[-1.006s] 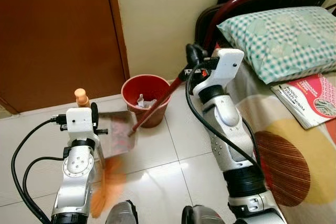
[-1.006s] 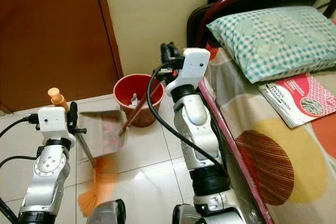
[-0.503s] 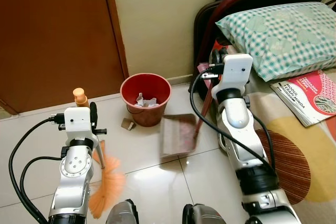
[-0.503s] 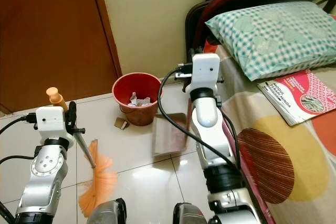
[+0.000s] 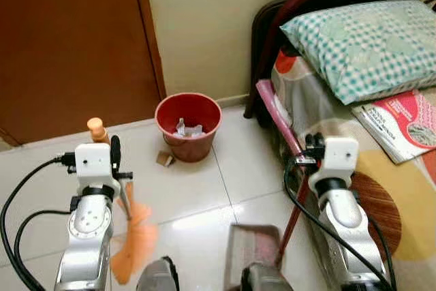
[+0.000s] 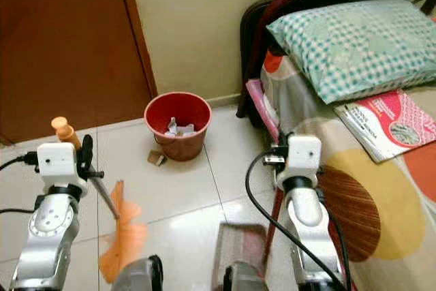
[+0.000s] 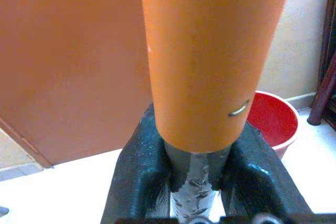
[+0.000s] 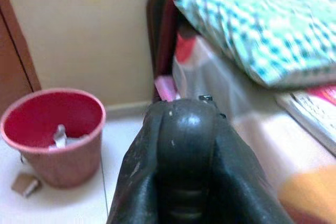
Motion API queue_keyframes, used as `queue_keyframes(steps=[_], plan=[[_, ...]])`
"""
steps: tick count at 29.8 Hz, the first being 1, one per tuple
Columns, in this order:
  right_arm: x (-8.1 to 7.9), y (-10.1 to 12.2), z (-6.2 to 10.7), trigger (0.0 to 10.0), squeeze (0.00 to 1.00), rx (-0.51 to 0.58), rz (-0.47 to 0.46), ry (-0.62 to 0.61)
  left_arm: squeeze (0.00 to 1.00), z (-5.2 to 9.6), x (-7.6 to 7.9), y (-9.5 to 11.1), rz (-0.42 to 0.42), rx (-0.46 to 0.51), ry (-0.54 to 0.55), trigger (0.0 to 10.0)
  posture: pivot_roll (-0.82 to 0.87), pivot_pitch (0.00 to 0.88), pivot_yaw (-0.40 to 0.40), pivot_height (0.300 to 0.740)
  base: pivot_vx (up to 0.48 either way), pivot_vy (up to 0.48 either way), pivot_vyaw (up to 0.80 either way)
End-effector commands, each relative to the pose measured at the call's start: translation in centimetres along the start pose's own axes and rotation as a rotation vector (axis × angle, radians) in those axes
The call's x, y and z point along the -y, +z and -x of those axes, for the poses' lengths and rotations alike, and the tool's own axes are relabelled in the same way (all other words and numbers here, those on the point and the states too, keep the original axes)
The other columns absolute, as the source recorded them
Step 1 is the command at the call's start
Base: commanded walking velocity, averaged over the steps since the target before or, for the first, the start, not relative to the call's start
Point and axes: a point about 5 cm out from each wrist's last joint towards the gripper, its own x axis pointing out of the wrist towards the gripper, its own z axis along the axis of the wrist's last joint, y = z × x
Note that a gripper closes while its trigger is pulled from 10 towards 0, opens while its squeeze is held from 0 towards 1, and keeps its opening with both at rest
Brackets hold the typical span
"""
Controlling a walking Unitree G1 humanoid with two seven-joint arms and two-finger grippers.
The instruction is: Sweep floor
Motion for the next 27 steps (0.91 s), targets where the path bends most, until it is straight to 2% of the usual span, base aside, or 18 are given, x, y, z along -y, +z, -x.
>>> queue_keyframes(steps=[1,7,12,27], plan=[[-0.13,1.41,0.04,10.0,0.0,0.056,-0.02,0.013,0.0,0.22,-0.32,-0.3,-0.028,-0.019,-0.006,10.0,0.02,0.151,-0.034,0.74,0.0,0.262,0.0],[-0.46,1.46,0.09,10.0,0.0,0.056,-0.038,0.028,0.0,-0.15,-0.05,0.17,-0.031,-0.007,-0.027,10.0,0.02,0.149,-0.025,0.74,0.0,0.281,0.0],[-0.5,1.44,0.15,10.0,0.0,0.049,-0.048,0.031,0.0,-0.3,-0.02,0.27,-0.034,0.0,-0.036,10.0,0.02,0.149,-0.025,0.74,0.274,0.335,0.0],[-0.65,1.59,-0.47,10.0,0.0,0.054,-0.051,0.038,0.0,-0.43,0.56,0.36,-0.024,0.001,-0.052,10.0,0.01,0.153,-0.021,0.74,0.304,0.37,-0.46]])
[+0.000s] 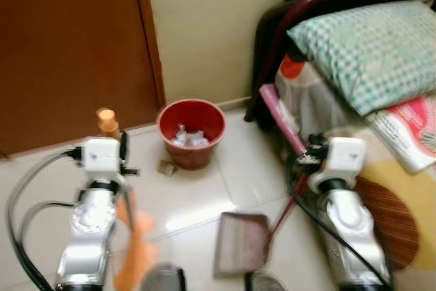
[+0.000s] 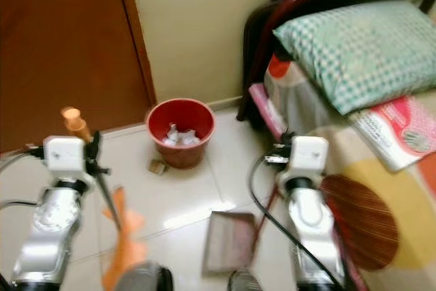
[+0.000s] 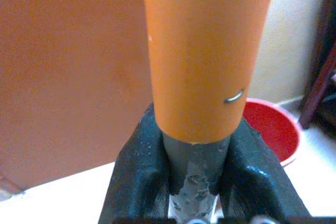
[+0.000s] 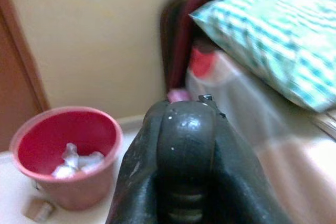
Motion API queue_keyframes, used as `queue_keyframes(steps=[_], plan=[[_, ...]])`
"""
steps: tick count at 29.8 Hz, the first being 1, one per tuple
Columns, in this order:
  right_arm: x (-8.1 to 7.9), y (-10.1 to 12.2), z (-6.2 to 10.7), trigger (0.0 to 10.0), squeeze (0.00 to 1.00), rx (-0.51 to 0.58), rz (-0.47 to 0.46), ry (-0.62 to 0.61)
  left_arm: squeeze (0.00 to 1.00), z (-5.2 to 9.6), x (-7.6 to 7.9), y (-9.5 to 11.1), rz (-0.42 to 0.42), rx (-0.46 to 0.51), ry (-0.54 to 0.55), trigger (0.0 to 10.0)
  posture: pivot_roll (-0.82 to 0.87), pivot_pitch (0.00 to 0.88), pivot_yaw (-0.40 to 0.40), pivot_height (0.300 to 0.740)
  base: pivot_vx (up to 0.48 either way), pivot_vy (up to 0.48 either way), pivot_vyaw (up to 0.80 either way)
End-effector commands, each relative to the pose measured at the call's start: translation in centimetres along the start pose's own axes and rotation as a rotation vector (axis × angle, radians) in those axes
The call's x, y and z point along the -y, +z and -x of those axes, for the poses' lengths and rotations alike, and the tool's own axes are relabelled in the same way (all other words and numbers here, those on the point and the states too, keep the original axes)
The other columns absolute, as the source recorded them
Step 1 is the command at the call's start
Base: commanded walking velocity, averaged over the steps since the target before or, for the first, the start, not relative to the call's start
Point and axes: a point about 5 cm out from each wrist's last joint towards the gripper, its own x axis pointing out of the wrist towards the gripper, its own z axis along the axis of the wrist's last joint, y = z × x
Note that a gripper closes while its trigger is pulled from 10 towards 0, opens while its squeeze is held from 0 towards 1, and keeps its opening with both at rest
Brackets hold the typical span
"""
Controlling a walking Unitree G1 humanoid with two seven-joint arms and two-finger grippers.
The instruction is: Sweep floor
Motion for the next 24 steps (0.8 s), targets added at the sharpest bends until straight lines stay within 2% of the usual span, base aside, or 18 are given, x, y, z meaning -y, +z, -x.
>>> queue_keyframes(steps=[1,7,12,17,22,24], plan=[[0.6,0.2,0.1,10.0,0.0,0.011,-0.002,-0.02,0.0,-0.1,0.2,0.3,-0.016,0.011,-0.013,10.0,0.01,0.153,-0.021,0.74,0.307,0.371,-0.46],[0.6,0.2,0.1,10.0,0.0,0.011,-0.01,-0.018,0.0,-0.1,0.3,0.4,-0.015,0.009,-0.013,10.0,0.01,0.155,-0.018,0.74,0.303,0.372,-0.45],[0.5,0.1,0.0,10.0,0.0,0.009,-0.011,-0.022,0.0,-0.1,0.5,0.3,-0.012,0.007,-0.021,10.0,0.01,0.155,-0.018,0.74,0.297,0.372,0.0],[0.4,0.2,-0.3,10.0,0.0,0.012,-0.017,-0.023,0.0,-0.5,0.8,0.6,-0.012,0.018,-0.025,10.0,0.01,0.158,-0.013,0.74,0.0,0.0,0.0],[0.4,0.2,-0.6,10.0,0.0,0.005,-0.022,-0.035,0.0,-1.7,1.5,0.8,-0.075,0.022,-0.059,10.0,0.01,0.161,-0.015,0.74,0.0,0.0,0.0],[0.3,0.1,-0.8,10.0,0.0,0.003,-0.021,-0.04,0.0,-2.8,1.8,1.1,-0.075,0.03,-0.046,10.0,0.01,0.16,-0.016,0.74,0.0,0.0,0.0]])
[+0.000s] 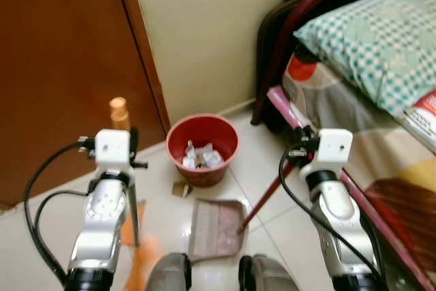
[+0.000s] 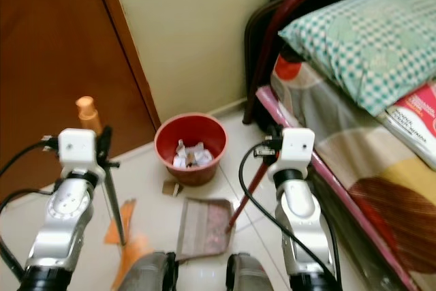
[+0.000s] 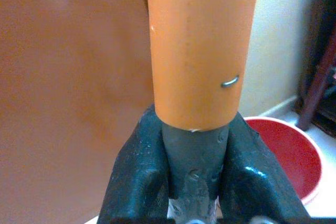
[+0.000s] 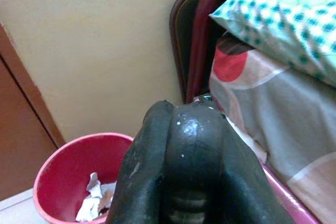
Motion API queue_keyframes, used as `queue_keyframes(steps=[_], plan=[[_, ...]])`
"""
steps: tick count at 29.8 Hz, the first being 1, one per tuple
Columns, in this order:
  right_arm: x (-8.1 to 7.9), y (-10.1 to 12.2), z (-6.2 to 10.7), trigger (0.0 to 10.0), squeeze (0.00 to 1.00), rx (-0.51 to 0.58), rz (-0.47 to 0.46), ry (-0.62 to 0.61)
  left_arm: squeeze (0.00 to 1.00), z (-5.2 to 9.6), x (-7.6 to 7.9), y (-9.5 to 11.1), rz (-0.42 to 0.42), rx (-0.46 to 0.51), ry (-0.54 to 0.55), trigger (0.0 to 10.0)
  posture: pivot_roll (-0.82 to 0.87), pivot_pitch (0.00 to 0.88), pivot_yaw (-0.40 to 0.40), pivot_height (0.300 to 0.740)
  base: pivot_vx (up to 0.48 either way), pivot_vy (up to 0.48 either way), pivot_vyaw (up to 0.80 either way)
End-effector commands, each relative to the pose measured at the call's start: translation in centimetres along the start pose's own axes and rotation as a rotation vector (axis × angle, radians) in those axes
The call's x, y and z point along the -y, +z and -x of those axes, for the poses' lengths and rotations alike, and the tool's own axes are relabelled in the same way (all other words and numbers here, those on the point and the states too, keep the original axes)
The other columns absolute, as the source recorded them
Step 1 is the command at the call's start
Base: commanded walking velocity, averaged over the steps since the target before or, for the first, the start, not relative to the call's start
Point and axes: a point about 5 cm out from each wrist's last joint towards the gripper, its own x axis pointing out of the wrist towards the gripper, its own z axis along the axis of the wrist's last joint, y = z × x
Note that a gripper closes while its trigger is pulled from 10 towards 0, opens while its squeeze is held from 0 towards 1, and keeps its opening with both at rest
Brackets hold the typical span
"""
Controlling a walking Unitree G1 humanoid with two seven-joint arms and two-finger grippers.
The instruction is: Sweep floor
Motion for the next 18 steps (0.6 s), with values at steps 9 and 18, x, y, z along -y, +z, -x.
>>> queue_keyframes(steps=[9,18], plan=[[1.0,-0.1,-0.8,10.0,0.0,-0.027,0.063,-0.096,0.0,-5.1,2.6,2.6,-0.078,0.087,-0.07,10.0,0.01,0.151,-0.026,0.74,0.0,0.0,0.0],[2.7,-0.4,-1.1,10.0,0.0,-0.057,0.109,-0.197,0.0,-5.8,7.1,4.4,-0.116,0.213,-0.327,10.0,0.0,0.146,-0.011,0.74,0.0,0.0,0.0]])
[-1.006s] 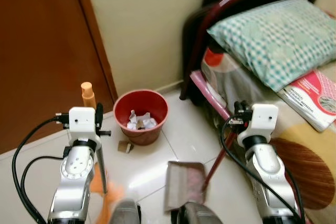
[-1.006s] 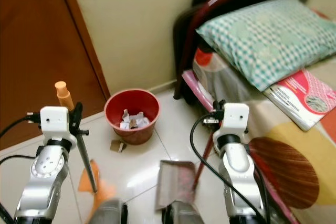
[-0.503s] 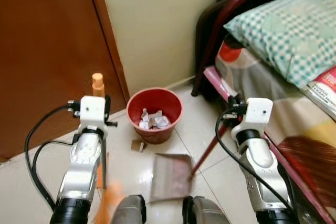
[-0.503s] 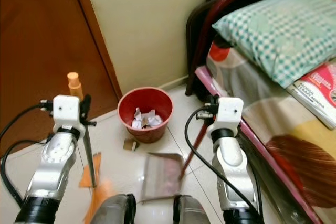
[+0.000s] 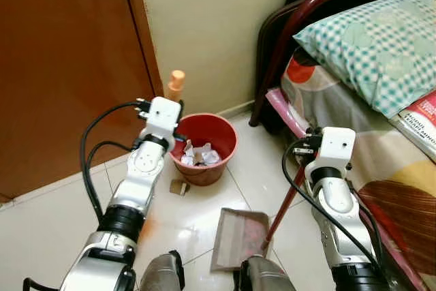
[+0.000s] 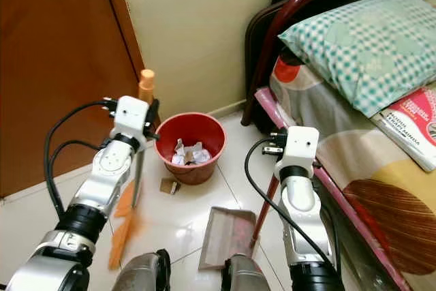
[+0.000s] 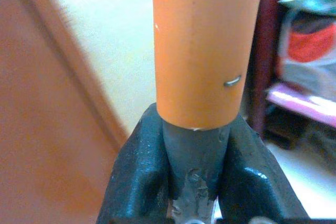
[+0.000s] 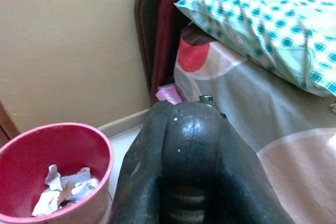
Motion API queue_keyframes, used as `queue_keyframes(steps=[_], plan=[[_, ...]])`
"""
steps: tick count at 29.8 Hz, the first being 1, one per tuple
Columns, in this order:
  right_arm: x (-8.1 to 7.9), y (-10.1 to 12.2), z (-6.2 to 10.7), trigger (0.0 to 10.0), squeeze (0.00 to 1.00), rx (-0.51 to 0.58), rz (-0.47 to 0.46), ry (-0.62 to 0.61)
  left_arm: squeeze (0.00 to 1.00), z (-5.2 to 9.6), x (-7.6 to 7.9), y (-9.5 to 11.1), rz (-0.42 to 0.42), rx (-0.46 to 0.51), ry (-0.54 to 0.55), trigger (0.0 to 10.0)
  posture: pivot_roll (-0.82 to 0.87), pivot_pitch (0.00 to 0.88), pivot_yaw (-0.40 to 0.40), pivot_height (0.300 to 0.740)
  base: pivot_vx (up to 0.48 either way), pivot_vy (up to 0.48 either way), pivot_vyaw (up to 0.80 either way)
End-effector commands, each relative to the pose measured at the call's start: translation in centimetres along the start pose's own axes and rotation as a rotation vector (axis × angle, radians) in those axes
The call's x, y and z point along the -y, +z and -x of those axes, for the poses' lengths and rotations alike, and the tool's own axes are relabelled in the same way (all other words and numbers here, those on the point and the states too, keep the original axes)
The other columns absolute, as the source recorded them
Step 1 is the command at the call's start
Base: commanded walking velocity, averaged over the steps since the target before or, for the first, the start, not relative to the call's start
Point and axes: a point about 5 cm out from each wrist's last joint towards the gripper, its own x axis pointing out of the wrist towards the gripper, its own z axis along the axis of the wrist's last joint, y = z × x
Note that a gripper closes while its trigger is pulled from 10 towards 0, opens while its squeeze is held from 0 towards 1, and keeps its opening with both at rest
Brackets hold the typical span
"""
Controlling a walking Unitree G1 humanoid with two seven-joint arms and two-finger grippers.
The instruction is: Sweep floor
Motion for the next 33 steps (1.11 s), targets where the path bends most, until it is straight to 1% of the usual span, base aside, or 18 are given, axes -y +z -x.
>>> queue_keyframes(steps=[1,3,5,7,9,10,11,16,18,21,22,25,26,27,28,30,32,33], plan=[[1.1,0.1,-0.3,10.0,0.0,-0.003,0.037,-0.049,0.0,-0.5,1.1,1.4,-0.033,0.077,-0.084,10.0,0.0,0.146,-0.011,0.74,0.0,0.0,0.0],[1.5,0.0,-0.6,10.0,0.0,-0.013,0.059,-0.075,0.0,-0.5,2.4,1.4,-0.07,0.095,-0.16,10.0,0.0,0.145,-0.01,0.74,0.0,0.0,0.0],[1.9,-0.1,-0.9,10.0,0.0,-0.027,0.067,-0.102,0.0,-0.1,3.3,1.2,-0.069,0.095,-0.221,10.0,0.0,0.145,-0.01,0.74,0.0,0.0,0.0],[2.0,-0.1,-1.0,10.0,0.0,-0.031,0.069,-0.11,0.0,0.0,3.5,1.1,-0.069,0.094,-0.239,10.0,0.0,0.145,-0.01,0.74,0.0,0.0,0.0],[2.1,-0.1,-1.3,10.0,0.0,-0.036,0.074,-0.127,0.0,0.5,4.3,0.9,-0.045,0.091,-0.311,10.0,0.01,0.15,-0.008,0.74,0.0,0.0,0.0],[2.1,0.0,-1.5,10.0,0.0,-0.033,0.06,-0.129,0.0,0.8,4.7,0.8,-0.05,0.092,-0.339,10.0,0.01,0.152,-0.008,0.74,0.0,0.0,0.0],[1.7,0.2,-2.0,10.0,0.0,-0.03,0.048,-0.12,0.0,1.6,5.3,0.5,-0.065,0.088,-0.38,10.0,0.02,0.156,-0.006,0.74,0.0,0.0,0.0],[1.3,0.4,-2.7,10.0,0.0,-0.036,0.049,-0.109,0.0,3.1,6.1,0.4,-0.032,0.104,-0.454,10.0,0.02,0.162,-0.007,0.74,0.0,0.0,0.0],[0.8,0.4,-3.3,10.0,0.0,-0.044,0.061,-0.102,0.0,4.0,6.3,0.6,-0.025,0.114,-0.486,10.0,0.03,0.168,-0.009,0.74,0.0,0.0,0.0],[-0.1,0.2,-3.9,10.0,0.0,-0.064,0.086,-0.078,0.0,5.0,6.0,1.1,-0.002,0.115,-0.472,10.0,0.04,0.174,-0.008,0.74,0.0,0.0,0.0],[-0.1,0.2,-3.9,10.0,0.0,-0.064,0.086,-0.078,0.0,5.0,6.0,1.1,-0.002,0.115,-0.472,10.0,0.04,0.174,-0.008,0.74,0.0,0.0,0.0],[-1.3,-0.2,-4.0,10.0,0.0,-0.084,0.132,-0.033,0.0,6.6,4.6,1.5,0.078,0.098,-0.391,10.0,0.05,0.19,-0.015,0.74,0.0,0.0,0.0],[-1.3,-0.2,-4.0,10.0,0.0,-0.084,0.132,-0.033,0.0,6.6,4.6,1.5,0.078,0.098,-0.391,10.0,0.05,0.19,-0.015,0.74,0.0,0.0,0.0],[-1.8,-0.3,-4.1,10.0,0.0,-0.09,0.14,-0.015,0.0,7.5,3.9,1.7,0.125,0.089,-0.356,10.0,0.06,0.199,-0.018,0.74,0.0,0.0,0.0],[-2.0,-0.4,-4.1,10.0,0.0,-0.091,0.142,-0.007,0.0,7.8,3.7,1.9,0.142,0.086,-0.346,10.0,0.06,0.205,-0.02,0.74,0.0,0.0,0.0],[-2.1,-0.4,-4.2,10.0,0.0,-0.091,0.143,-0.001,0.0,8.0,3.6,2.0,0.153,0.082,-0.341,10.0,0.06,0.205,-0.02,0.74,0.0,0.0,0.0],[-2.9,-0.2,-4.4,10.0,0.0,-0.077,0.121,0.028,0.0,8.5,3.6,2.6,0.222,0.073,-0.337,10.0,0.06,0.218,-0.027,0.74,0.0,0.0,0.0],[-3.3,-0.2,-4.4,10.0,0.0,-0.074,0.12,0.042,0.0,8.5,3.7,2.9,0.236,0.077,-0.336,10.0,0.06,0.221,-0.032,0.74,0.0,0.0,0.0]])
